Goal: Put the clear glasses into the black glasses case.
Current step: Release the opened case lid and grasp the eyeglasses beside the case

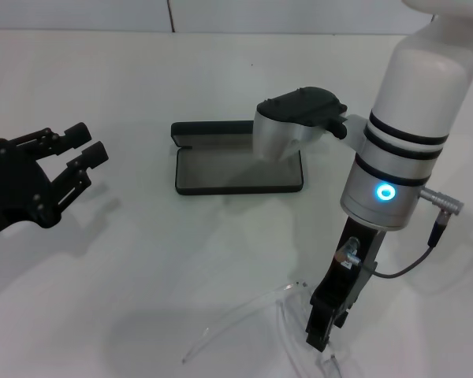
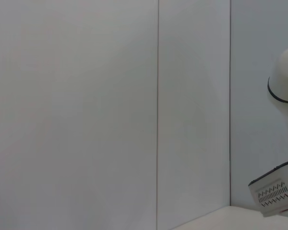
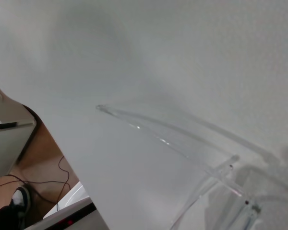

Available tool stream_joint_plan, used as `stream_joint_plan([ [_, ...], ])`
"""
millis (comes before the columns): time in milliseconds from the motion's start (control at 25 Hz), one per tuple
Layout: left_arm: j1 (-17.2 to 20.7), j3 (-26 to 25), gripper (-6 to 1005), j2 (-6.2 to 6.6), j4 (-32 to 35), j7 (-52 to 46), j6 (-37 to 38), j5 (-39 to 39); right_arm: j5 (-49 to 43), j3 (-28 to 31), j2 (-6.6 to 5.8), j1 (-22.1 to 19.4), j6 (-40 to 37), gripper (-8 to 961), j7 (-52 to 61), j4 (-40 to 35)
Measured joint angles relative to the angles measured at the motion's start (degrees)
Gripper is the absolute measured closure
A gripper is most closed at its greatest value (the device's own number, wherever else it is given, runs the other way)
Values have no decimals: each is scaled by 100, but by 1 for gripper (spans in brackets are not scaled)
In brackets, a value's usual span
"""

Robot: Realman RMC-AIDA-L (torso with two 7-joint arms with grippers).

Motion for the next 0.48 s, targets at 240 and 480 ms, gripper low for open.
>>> stream_joint_plan([
  [240,0,0,711,0,-1,2,6,0,117,-136,0,-17,93,544,-4,0],
  [480,0,5,711,0,-9,2,7,0,194,-260,0,-7,180,555,-6,-8],
])
